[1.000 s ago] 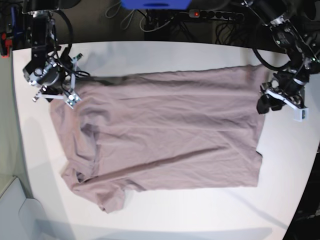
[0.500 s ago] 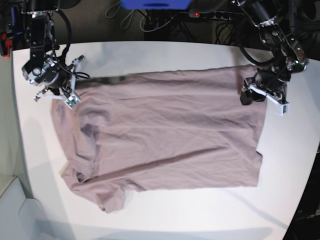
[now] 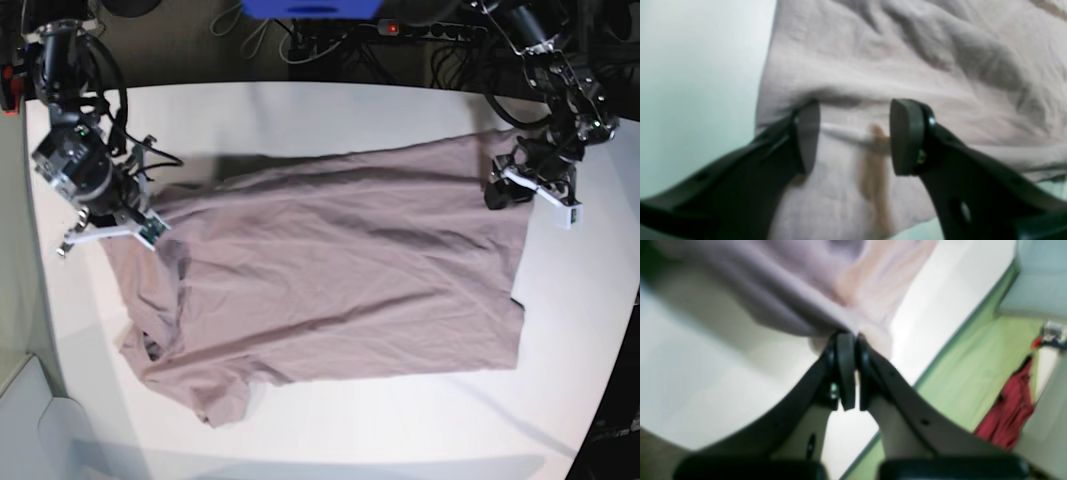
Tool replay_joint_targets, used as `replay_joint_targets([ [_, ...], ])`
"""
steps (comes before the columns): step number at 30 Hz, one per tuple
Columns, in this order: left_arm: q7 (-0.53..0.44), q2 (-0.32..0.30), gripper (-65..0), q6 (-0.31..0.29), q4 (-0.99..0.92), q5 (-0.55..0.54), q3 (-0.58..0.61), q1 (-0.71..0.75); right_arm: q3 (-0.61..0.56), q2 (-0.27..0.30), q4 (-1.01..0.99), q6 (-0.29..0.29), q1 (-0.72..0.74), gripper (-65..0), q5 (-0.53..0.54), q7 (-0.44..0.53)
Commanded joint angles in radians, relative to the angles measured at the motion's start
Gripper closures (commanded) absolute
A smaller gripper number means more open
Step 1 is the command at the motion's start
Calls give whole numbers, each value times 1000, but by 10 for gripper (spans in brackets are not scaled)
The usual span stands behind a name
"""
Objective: Layout the t-shirt on the table in an organized manner, then fold the t-shirt properly
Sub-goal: 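Grasp the shirt near the sleeve with the right gripper and drag it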
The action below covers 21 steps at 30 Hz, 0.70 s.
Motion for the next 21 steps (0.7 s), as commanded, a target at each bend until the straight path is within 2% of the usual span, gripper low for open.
replay_joint_targets([
  [1, 3, -8, -332, 1, 13, -3, -2, -7, -39, 6, 3, -5, 45, 0, 4, 13],
  [6, 8, -6, -332, 1, 13, -3, -2, -7, -283, -1, -69, -5, 246, 0, 4, 7],
  [8, 9, -9, -332, 1, 15, -3, -2, -6, -349, -32, -124, -5, 328, 0, 2, 7],
  [13, 3, -11, -332, 1, 15, -7, -2, 14, -412, -87, -309, -5, 463, 0, 2, 5],
  [16, 1, -11, -332, 1, 15, -3, -2, 16, -441, -89, -356, -5, 486, -6, 2, -29],
  [21, 0, -12, -332, 1, 13, -3, -3, 13, -442, -89, -315, -5, 483, -177, 2, -56],
])
